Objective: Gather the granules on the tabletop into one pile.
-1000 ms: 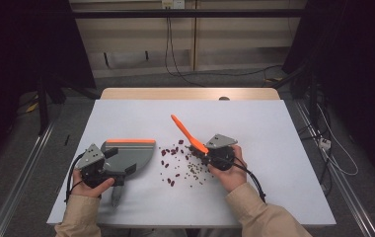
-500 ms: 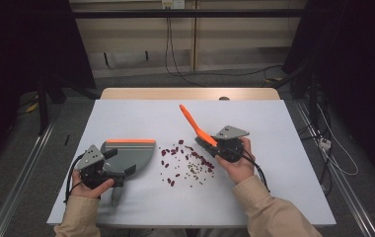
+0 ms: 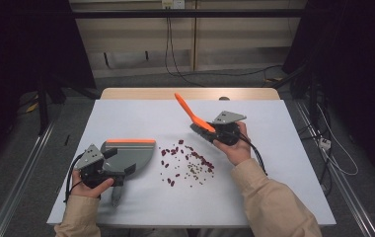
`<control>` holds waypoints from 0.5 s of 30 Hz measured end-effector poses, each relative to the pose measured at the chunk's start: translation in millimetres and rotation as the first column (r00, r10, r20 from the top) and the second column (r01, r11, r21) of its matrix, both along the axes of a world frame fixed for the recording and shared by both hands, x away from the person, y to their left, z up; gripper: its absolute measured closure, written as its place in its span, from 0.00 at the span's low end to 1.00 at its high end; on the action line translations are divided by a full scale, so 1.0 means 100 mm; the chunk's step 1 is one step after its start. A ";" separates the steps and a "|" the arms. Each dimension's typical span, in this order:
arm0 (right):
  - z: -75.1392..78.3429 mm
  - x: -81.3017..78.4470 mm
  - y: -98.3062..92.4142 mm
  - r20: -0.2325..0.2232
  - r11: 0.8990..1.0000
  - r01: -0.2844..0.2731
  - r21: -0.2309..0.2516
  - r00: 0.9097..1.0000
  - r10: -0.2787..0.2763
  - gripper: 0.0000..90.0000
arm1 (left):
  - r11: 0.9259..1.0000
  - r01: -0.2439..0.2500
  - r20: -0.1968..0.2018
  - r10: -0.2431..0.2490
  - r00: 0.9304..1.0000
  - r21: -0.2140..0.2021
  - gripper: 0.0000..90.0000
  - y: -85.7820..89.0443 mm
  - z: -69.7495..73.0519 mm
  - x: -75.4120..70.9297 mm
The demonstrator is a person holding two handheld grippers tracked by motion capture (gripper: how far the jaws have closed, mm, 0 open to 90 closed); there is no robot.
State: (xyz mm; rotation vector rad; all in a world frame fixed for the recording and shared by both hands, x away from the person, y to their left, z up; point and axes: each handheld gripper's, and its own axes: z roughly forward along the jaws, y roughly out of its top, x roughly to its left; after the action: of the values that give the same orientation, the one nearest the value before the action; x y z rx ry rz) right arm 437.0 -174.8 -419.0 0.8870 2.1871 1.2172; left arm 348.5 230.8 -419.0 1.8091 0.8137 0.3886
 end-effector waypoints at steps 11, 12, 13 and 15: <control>-0.18 0.46 0.26 0.019 0.990 -0.138 -0.012 0.990 0.138 0.79 | 1.000 -0.024 -0.011 0.024 1.000 -0.005 0.06 0.08 -0.03 -0.01; -0.19 0.49 0.28 0.025 0.988 -0.149 -0.032 0.988 0.150 0.79 | 1.000 -0.027 -0.012 0.027 1.000 -0.010 0.06 0.09 -0.03 -0.02; -0.20 0.51 0.30 0.023 0.984 -0.173 -0.047 0.984 0.174 0.79 | 1.000 -0.028 -0.011 0.028 1.000 -0.009 0.06 0.10 -0.03 -0.02; -0.23 0.51 0.35 0.008 0.978 -0.205 -0.037 0.979 0.205 0.79 | 0.999 -0.031 -0.014 0.031 0.999 -0.005 0.06 0.11 -0.03 -0.02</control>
State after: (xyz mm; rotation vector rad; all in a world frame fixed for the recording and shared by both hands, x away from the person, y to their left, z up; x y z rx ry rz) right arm 487.6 -140.1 -442.5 0.6502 2.3292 1.2683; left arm 346.7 242.2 -422.2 1.7978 0.8529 0.3939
